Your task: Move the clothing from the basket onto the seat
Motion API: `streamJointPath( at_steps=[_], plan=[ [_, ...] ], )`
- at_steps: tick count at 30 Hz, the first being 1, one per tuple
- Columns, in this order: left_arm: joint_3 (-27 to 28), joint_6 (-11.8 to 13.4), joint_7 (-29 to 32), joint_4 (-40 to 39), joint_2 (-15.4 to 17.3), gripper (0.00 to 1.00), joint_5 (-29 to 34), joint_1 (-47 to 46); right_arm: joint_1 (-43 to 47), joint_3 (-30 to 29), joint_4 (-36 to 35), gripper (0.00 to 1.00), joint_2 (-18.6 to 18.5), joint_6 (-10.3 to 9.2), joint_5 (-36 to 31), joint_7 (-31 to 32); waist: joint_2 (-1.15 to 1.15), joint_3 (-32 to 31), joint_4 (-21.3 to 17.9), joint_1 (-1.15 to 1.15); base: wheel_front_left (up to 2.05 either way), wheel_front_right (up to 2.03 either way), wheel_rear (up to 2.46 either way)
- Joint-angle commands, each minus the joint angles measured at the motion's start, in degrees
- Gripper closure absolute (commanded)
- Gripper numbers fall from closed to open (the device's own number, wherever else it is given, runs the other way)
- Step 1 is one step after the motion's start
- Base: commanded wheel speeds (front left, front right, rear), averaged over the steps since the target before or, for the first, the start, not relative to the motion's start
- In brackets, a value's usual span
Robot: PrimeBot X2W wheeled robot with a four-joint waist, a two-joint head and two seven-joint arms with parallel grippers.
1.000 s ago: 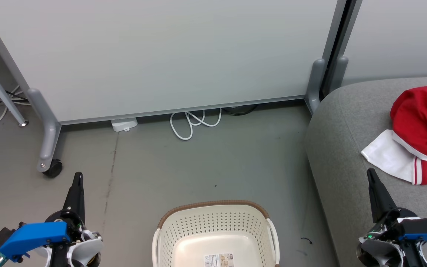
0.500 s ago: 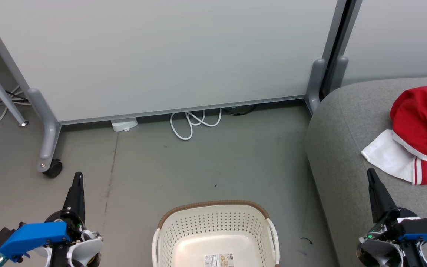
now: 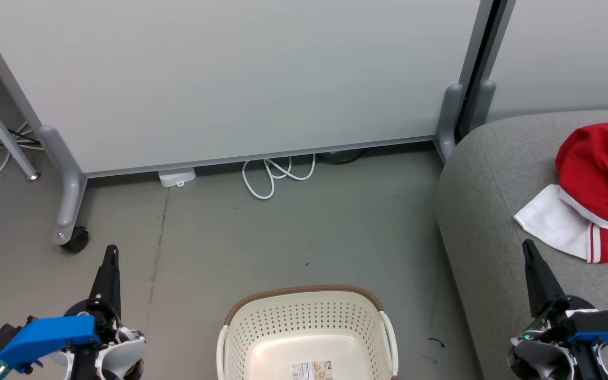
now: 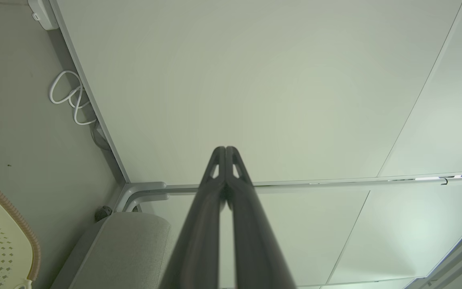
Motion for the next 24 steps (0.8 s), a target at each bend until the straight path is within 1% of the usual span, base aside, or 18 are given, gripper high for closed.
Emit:
streamJointPath(
  at_steps=[1, 24],
  plan=[
    [0.13, -0.51, 0.2, -0.22, -0.05, 1.0, -0.19, -0.56, -0.55, -0.06, -0.17, 1.0, -0.23, 0.04, 0.16, 0.14, 0.0, 0.0, 0.0, 0.0, 0.0, 0.0, 0.0],
    [0.12, -0.51, 0.19, -0.22, -0.05, 1.0, -0.2, -0.56, -0.55, -0.06, -0.17, 1.0, -0.23, 0.04, 0.17, 0.14, 0.0, 0.0, 0.0, 0.0, 0.0, 0.0, 0.0]
  ],
)
